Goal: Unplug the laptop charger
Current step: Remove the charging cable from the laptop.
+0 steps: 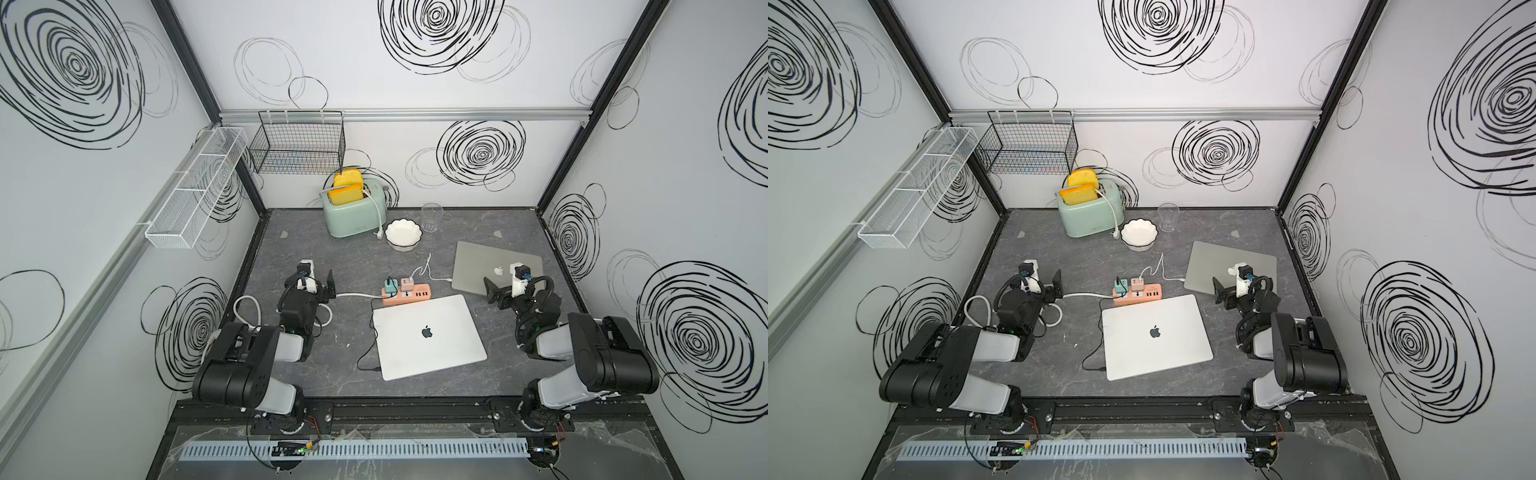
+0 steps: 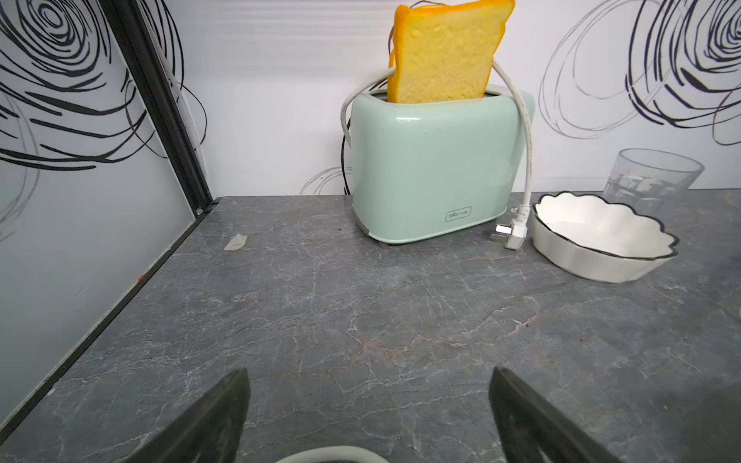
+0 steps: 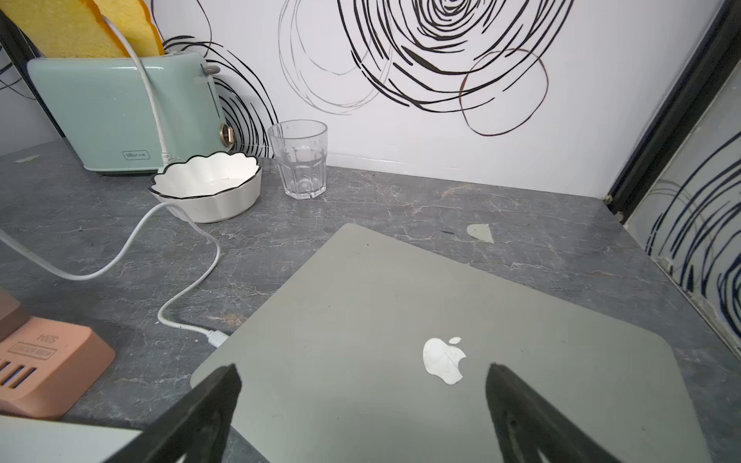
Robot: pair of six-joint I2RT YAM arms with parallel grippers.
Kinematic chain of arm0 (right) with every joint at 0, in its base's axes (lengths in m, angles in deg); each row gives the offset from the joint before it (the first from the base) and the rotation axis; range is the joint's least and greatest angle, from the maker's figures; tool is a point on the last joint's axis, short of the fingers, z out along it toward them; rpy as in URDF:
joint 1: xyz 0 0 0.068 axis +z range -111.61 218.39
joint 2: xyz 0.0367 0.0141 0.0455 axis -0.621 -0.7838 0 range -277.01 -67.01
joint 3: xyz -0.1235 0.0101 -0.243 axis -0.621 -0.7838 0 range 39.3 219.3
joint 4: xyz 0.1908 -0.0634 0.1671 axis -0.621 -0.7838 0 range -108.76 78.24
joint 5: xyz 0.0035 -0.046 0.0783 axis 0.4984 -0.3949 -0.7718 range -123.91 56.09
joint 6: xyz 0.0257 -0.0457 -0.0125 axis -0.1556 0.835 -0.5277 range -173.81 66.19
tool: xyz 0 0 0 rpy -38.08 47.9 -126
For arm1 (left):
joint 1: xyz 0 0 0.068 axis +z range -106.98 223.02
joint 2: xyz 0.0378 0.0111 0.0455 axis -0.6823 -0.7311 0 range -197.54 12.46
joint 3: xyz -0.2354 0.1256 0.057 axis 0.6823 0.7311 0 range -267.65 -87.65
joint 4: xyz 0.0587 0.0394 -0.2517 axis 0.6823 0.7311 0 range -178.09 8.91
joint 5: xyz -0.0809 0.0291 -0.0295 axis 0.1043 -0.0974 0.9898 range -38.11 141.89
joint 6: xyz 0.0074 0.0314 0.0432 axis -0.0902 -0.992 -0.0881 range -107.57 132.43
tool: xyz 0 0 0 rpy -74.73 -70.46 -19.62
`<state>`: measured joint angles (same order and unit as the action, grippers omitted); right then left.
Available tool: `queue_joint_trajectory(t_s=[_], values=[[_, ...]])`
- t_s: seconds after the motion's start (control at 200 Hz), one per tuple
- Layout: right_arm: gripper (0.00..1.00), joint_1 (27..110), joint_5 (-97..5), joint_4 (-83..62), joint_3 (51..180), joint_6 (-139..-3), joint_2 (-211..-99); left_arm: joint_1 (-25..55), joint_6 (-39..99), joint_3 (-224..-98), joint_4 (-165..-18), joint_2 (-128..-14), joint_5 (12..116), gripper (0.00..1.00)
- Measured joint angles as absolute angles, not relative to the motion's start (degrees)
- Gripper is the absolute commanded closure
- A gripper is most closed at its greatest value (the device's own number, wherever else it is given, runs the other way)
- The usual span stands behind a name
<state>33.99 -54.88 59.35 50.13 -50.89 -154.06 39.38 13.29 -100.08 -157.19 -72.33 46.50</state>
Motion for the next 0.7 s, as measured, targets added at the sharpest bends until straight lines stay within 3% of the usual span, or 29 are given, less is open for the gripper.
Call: queue_joint_trajectory(t_s=[0.7], values=[[0.01,34.18,-54.51,59.41,50.13,-50.83,-154.06,39.42,13.29,-100.08,-157.19,-72.33,46.55,0.02]])
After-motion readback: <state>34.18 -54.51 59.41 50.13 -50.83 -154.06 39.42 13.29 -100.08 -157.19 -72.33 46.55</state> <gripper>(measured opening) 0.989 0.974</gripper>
